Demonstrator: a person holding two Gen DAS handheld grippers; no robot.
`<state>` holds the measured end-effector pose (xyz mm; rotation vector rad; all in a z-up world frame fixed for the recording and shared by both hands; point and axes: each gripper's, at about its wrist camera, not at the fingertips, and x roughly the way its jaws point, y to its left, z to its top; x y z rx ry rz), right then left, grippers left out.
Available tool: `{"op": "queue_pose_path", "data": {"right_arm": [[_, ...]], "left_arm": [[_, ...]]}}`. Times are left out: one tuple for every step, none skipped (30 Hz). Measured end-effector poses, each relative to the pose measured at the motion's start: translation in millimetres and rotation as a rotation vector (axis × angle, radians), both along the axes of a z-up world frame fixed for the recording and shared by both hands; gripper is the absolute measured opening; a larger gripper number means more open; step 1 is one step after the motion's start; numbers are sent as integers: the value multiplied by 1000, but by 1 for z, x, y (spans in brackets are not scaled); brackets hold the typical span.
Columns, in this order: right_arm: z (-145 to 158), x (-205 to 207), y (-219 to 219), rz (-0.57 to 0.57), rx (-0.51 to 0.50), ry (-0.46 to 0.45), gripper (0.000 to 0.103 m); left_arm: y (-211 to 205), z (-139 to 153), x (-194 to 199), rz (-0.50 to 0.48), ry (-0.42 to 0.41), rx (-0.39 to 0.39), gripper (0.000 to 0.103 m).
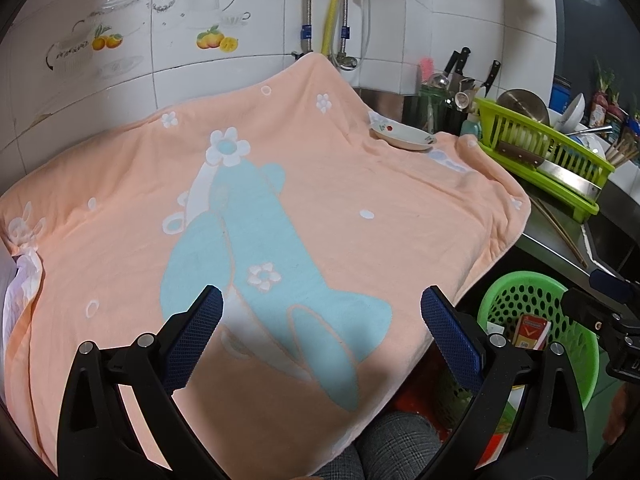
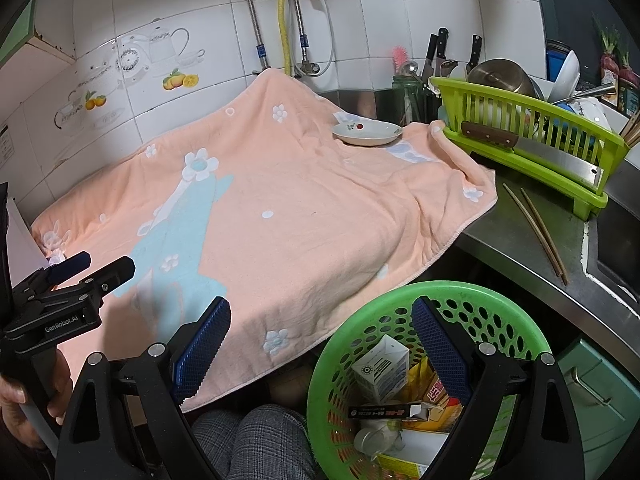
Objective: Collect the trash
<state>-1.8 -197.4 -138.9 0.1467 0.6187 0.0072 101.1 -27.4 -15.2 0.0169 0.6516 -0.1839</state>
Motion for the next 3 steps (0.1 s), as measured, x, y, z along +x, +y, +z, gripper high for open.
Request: {"op": "queue_pose_path", "data": {"right_arm": [[0,1,1,1,1,1,89],[-1,1,2,1,0,2,89],[-1,1,2,1,0,2,89]], "left_arm": [[1,-1,0,2,2,-2,98],[1,-1,0,4,3,-4,98],[2,-1,0,6,5,-5,98]]}}
